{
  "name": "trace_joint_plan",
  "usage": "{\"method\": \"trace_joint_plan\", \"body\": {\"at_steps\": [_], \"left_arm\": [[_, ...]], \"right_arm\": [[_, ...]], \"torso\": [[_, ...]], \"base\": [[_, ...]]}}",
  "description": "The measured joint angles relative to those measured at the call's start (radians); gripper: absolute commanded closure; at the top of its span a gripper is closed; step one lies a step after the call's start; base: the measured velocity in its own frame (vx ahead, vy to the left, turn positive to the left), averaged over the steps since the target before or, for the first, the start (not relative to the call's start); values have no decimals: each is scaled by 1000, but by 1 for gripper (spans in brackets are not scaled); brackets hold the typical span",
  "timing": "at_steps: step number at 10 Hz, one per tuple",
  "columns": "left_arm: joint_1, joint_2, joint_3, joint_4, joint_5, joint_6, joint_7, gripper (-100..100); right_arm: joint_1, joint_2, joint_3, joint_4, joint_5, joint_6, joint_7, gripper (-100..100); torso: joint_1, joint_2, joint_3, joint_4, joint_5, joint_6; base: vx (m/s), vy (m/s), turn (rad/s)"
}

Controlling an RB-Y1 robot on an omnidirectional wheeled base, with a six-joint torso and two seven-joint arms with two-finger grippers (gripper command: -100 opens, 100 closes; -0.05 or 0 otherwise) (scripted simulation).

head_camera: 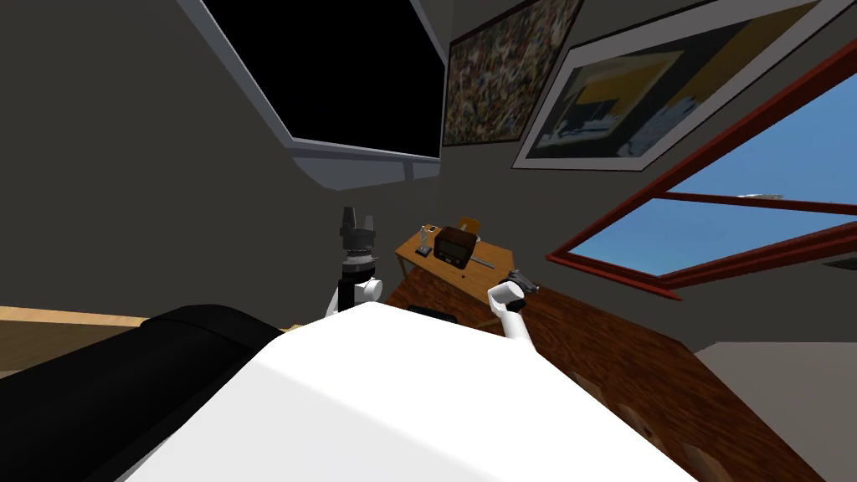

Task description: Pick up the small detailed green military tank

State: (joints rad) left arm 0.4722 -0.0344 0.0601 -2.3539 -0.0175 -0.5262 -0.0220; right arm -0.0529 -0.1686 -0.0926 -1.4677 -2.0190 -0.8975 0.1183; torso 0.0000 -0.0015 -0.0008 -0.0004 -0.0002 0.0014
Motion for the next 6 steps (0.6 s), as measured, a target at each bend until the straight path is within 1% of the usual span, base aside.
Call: {"method": "trace_joint_plan", "body": {"at_steps": [1,2,3,4,5,6], "left_arm": [[0,0,0,0,0,0,0,0],[0,0,0,0,0,0,0,0],[0,0,0,0,0,0,0,0],[0,0,0,0,0,0,0,0],[0,0,0,0,0,0,0,0],[0,0,0,0,0,0,0,0]], "right_arm": [[-7,0,-7,14,-34,-8,11,-100],[-13,2,-8,32,-61,-14,10,-100],[-17,2,-9,38,-87,-16,10,-100],[-32,0,-17,60,-120,-25,19,-100],[-41,-2,-21,79,-152,-29,21,-100],[-44,-4,-23,89,-178,-28,20,-100]], "torso": [[0,0,0,0,0,-1],[-1,0,0,0,0,0],[-1,0,0,0,0,0],[0,0,0,0,0,-1],[-1,0,0,0,0,0],[-1,-1,0,0,0,0]], "base": [[-1,-28,150],[0,-15,-48],[-3,-13,303],[3,-24,138],[6,-12,-50],[5,-11,228]]}}
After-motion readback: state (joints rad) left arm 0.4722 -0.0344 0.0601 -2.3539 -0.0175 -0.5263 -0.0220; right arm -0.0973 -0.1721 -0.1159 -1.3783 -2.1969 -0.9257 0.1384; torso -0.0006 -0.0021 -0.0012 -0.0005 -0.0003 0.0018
